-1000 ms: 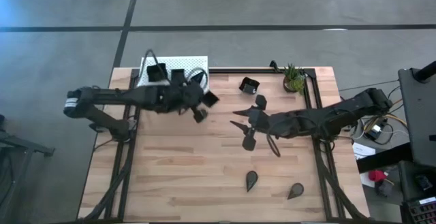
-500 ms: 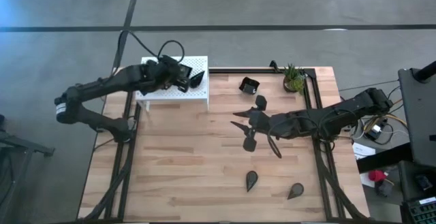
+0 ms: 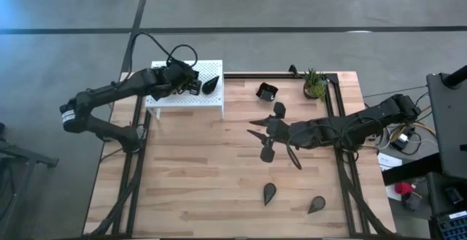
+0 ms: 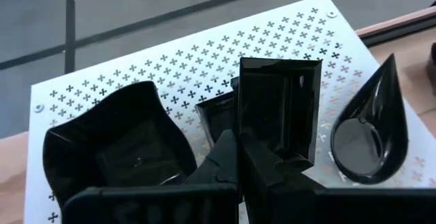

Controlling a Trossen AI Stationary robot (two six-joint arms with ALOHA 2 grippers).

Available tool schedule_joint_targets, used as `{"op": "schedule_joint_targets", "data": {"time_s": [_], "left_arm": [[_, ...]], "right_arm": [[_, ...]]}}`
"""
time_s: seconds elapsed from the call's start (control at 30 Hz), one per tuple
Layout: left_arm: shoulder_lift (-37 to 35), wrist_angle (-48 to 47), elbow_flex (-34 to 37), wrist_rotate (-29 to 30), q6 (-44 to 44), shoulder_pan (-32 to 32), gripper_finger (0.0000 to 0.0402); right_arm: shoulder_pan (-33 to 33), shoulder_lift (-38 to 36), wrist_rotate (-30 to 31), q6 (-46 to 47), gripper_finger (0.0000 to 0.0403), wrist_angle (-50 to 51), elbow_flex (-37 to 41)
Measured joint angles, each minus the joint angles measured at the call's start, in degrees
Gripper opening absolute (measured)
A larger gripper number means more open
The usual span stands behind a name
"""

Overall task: Pick & Place Mini shaped plates
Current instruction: Stack the square plate on top of the other square plate on the shelf

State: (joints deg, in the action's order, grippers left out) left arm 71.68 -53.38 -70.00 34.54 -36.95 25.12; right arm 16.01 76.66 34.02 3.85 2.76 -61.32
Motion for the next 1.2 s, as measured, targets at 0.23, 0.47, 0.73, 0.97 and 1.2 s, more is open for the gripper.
{"op": "schedule_joint_targets", "data": {"time_s": [0.23, 0.47, 0.73, 0.97, 1.2], "left_arm": [[0.9, 0.2, 0.4, -0.1, -1.4, 0.2, 0.0000], [1.1, 0.9, 0.9, -0.5, -1.5, 0.3, 0.0000], [1.2, 1.2, 0.9, -0.5, -1.5, 0.3, 0.0017], [1.2, 1.4, 0.9, -0.5, -1.4, 0.3, 0.0024], [1.2, 2.8, 0.9, 0.6, -0.4, 0.4, 0.0023]], "right_arm": [[0.0, 0.0, 0.0, 0.0, 0.0128, 0.0, 0.0], [0.0, 0.0, 0.0, 0.0, 0.0116, 0.2, 0.0], [0.0, 0.0, 0.0, 0.1, 0.0104, 0.2, 0.0], [0.0, 0.0, 0.0, 0.2, 0.0100, 0.2, 0.0], [0.0, 0.0, 0.0, 0.2, 0.0107, 0.2, 0.0]]}}
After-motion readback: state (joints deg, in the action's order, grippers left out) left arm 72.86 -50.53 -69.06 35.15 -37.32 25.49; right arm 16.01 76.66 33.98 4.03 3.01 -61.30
